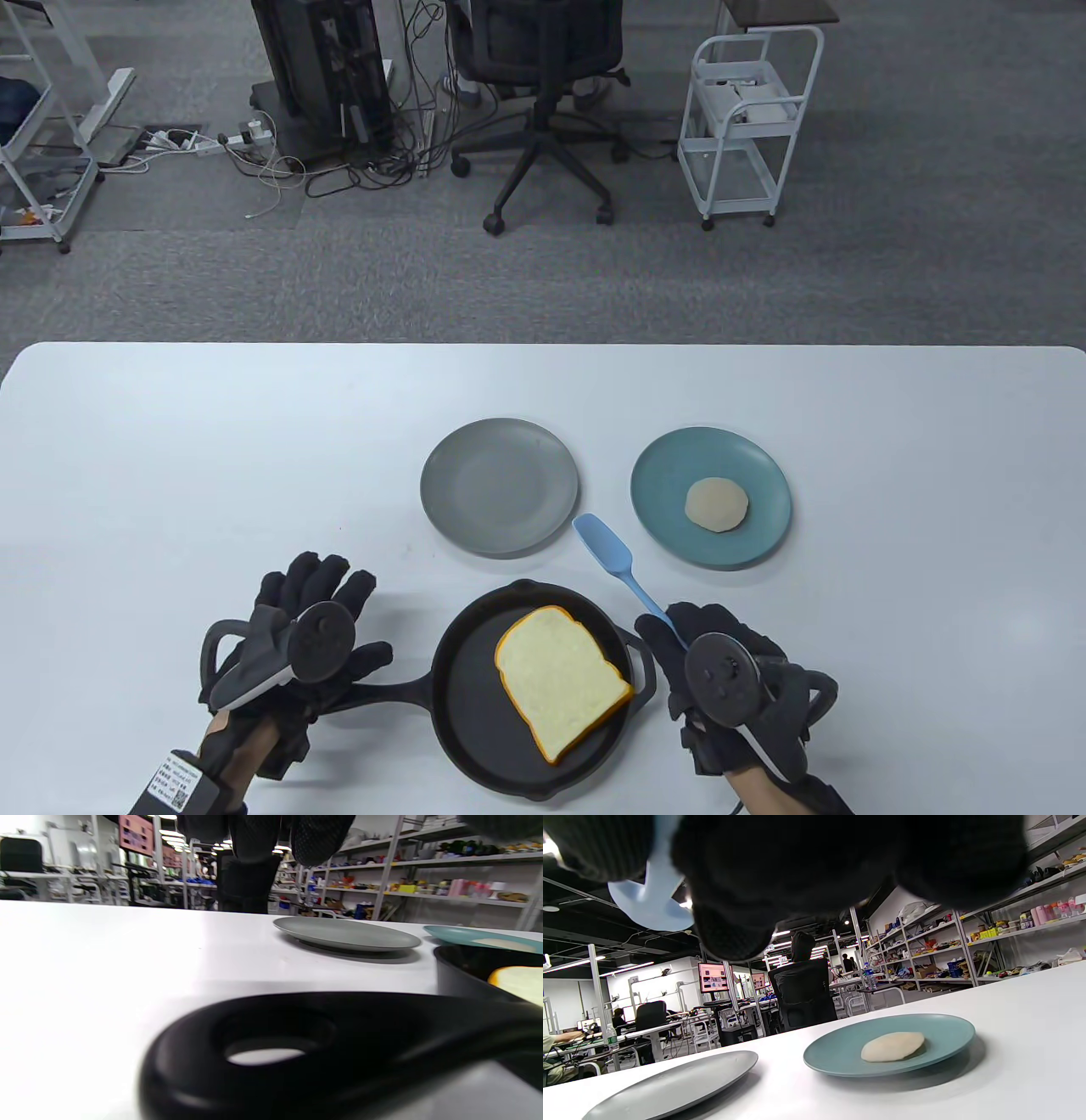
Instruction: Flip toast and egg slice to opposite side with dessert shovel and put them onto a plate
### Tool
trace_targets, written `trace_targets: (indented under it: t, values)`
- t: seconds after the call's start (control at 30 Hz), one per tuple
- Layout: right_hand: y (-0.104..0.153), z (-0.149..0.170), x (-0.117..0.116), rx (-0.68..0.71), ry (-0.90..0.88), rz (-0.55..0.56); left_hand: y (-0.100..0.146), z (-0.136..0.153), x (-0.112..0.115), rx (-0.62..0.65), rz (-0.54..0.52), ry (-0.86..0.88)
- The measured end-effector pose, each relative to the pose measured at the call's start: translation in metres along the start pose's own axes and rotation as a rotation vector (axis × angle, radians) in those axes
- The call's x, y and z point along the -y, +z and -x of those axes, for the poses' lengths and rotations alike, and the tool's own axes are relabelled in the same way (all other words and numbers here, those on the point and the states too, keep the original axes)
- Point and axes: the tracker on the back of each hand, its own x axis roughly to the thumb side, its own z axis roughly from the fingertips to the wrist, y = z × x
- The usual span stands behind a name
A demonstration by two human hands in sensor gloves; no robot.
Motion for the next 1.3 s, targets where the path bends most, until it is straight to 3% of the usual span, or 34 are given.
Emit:
trace_targets:
  t: [0.4, 0.5, 0.67, 1.07, 1.3]
  values:
    - [-0.001, 0.005, -0.009, -0.025, -0.018, -0.048, -0.006, -0.042, 0.031, 0.21, 0.287, -0.114]
    - [-0.002, 0.008, -0.012, -0.039, -0.011, -0.065, -0.007, -0.05, 0.038, 0.229, 0.309, -0.147]
    - [-0.004, 0.01, -0.016, -0.051, -0.014, -0.088, -0.008, -0.058, 0.042, 0.205, 0.273, -0.196]
    - [-0.006, 0.016, -0.02, -0.08, -0.019, -0.132, -0.012, -0.067, 0.055, 0.113, 0.224, -0.042]
    - [-0.007, 0.017, -0.02, -0.089, -0.02, -0.135, -0.003, -0.071, 0.057, 0.106, 0.122, -0.028]
